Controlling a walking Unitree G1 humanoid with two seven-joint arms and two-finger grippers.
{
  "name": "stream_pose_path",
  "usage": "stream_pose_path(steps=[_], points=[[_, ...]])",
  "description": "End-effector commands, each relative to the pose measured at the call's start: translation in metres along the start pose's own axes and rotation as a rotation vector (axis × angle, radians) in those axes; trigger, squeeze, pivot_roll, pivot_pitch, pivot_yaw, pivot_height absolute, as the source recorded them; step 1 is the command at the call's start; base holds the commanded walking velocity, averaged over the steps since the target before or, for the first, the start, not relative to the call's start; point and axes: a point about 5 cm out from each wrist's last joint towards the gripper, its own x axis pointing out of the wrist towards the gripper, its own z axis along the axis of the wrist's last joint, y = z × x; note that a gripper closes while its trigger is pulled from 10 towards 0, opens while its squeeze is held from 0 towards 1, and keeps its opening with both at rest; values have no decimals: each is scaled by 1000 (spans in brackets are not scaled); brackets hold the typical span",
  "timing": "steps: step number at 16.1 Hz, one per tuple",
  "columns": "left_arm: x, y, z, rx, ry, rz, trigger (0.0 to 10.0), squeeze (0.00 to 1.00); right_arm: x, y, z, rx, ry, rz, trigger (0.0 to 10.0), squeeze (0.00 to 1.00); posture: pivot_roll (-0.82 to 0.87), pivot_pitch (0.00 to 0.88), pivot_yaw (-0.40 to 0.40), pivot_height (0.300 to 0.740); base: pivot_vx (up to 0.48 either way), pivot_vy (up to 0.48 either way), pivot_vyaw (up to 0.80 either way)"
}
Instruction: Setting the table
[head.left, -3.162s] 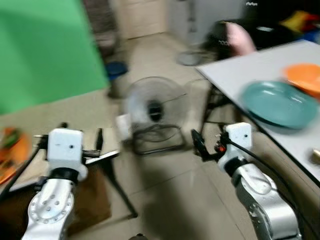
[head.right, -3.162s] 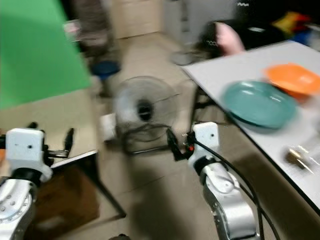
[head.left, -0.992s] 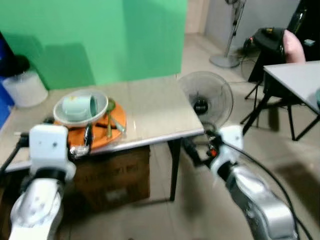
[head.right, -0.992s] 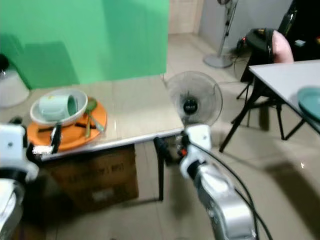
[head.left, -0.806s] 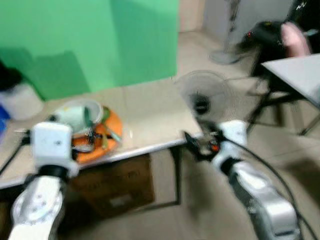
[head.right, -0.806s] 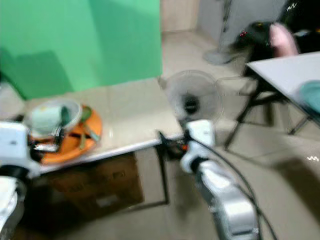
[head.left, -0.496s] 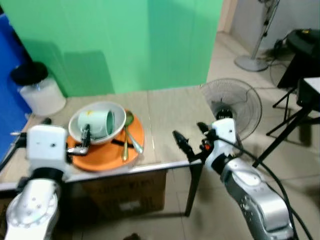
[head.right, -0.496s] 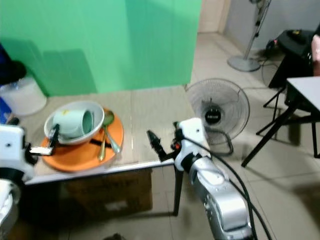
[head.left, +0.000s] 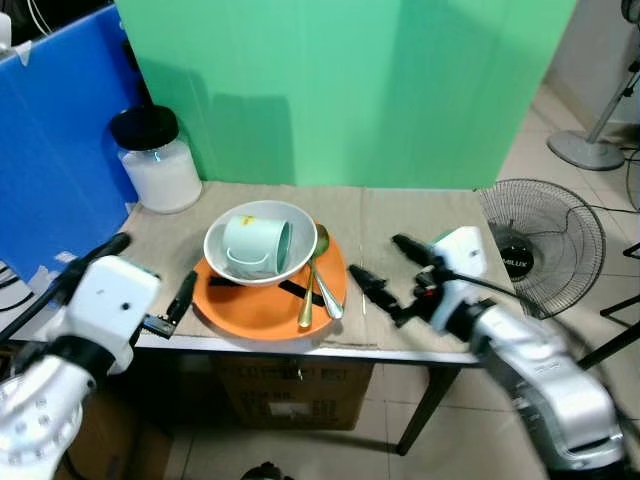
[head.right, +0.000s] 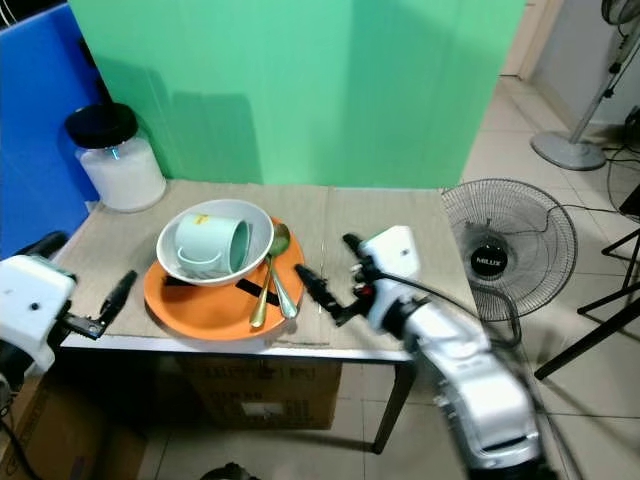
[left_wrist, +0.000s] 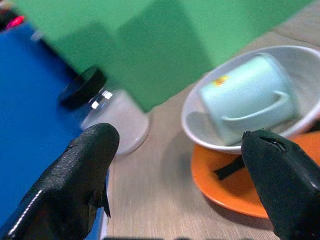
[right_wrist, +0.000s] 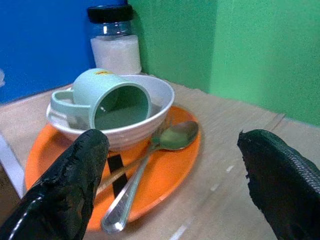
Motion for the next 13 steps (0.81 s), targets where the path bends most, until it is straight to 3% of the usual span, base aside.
stream_pose_path(steps=[1, 4, 6, 8, 9, 13], points=[[4, -6, -2, 59, 4, -95, 10000, 0, 0, -1, 4, -18, -9, 50, 10000, 0, 61, 0, 26, 740, 0, 0, 0], [23, -18, -4, 228, -1, -336, 10000, 0, -3, -7, 5, -124, 36, 119, 10000, 0, 55, 0, 21, 740, 0, 0, 0], [41, -15, -8, 397, -37, -384, 10000, 0, -4, -11, 7, -142, 41, 114, 10000, 0, 43, 0, 23, 740, 0, 0, 0], [57, -4, -13, 492, -1, -408, 10000, 0, -8, -10, 8, -154, 45, 127, 10000, 0, 30, 0, 30, 740, 0, 0, 0], [63, -1, -15, 531, 6, -405, 10000, 0, -9, -9, 8, -157, 47, 128, 10000, 0, 25, 1, 36, 740, 0, 0, 0], [65, 1, -15, 544, 8, -403, 10000, 0, -10, -9, 8, -158, 47, 128, 10000, 0, 18, 7, 40, 740, 0, 0, 0]])
